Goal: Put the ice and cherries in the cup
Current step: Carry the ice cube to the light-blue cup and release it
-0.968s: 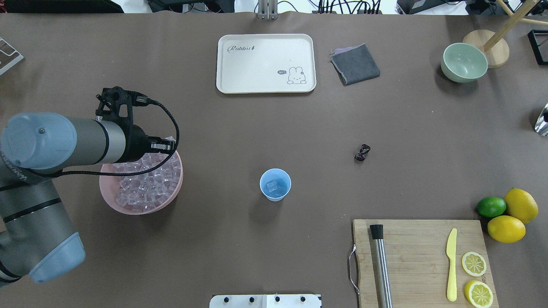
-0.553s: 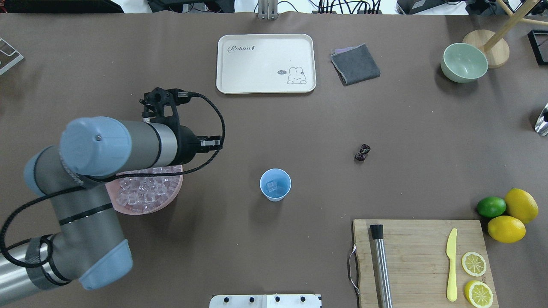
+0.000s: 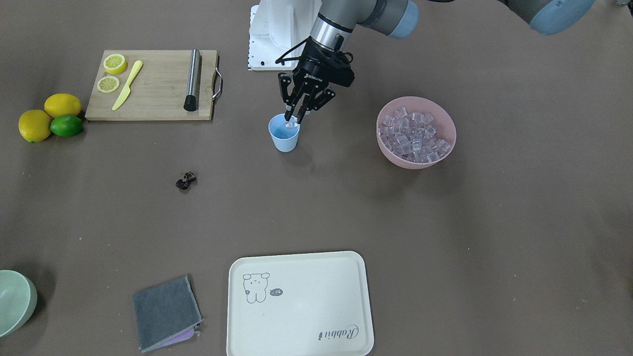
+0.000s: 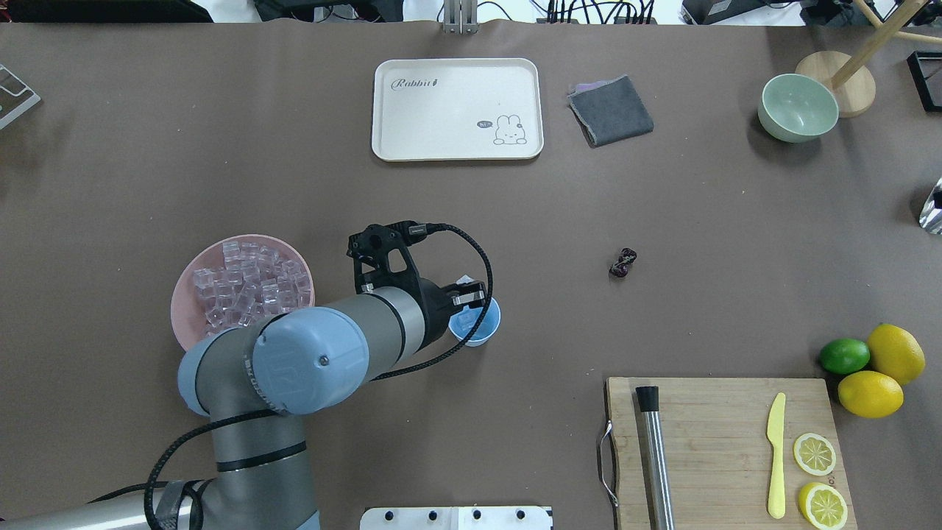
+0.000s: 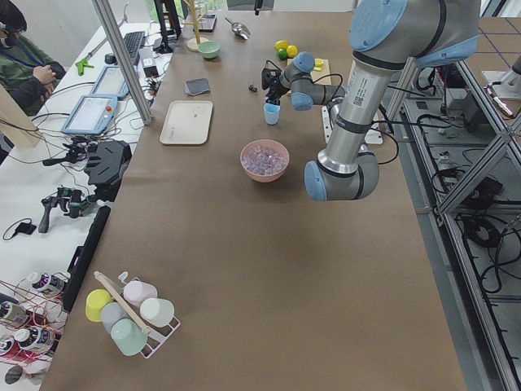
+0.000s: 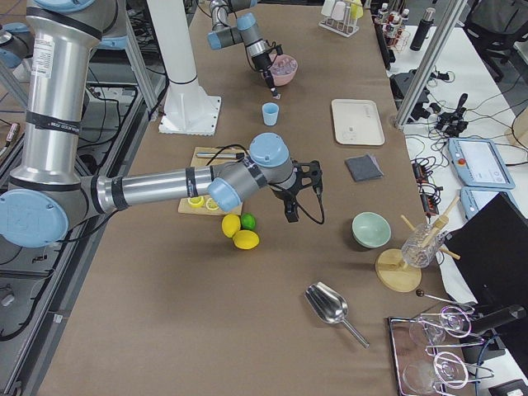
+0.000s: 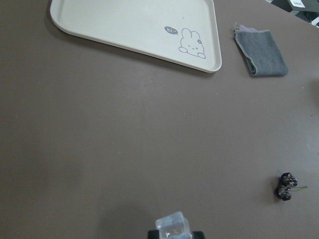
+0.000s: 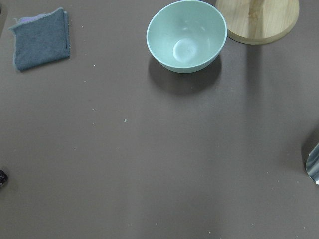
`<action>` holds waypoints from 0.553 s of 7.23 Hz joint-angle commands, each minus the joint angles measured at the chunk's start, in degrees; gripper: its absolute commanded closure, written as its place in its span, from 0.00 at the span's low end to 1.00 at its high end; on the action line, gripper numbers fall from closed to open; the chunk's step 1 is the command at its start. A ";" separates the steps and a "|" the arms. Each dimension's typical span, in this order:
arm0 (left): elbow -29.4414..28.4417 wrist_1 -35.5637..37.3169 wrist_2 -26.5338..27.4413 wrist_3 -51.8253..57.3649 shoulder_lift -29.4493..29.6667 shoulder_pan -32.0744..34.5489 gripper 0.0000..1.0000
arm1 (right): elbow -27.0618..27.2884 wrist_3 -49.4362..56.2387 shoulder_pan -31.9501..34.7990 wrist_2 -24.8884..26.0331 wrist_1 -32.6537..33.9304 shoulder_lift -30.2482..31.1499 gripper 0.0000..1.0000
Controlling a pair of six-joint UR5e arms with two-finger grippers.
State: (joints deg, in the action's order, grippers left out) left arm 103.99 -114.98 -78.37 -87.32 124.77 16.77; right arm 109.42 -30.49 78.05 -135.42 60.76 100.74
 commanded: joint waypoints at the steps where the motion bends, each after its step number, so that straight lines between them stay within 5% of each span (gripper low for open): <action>1: -1.07 -0.85 2.69 -0.57 1.26 -1.31 0.87 | 0.00 0.08 0.00 0.07 -0.03 -0.01 0.00; 2: -1.33 -1.38 3.22 -0.05 0.74 -1.22 0.09 | 0.00 0.08 0.00 0.07 0.06 -0.01 0.00; 4: -1.15 -1.56 3.14 -0.22 -0.32 -1.57 0.03 | 0.00 0.08 0.00 0.07 -0.03 -0.01 0.00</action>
State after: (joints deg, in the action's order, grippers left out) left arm 102.92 -116.35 -75.31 -87.51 125.04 15.44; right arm 109.40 -30.41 78.05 -135.35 60.79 100.72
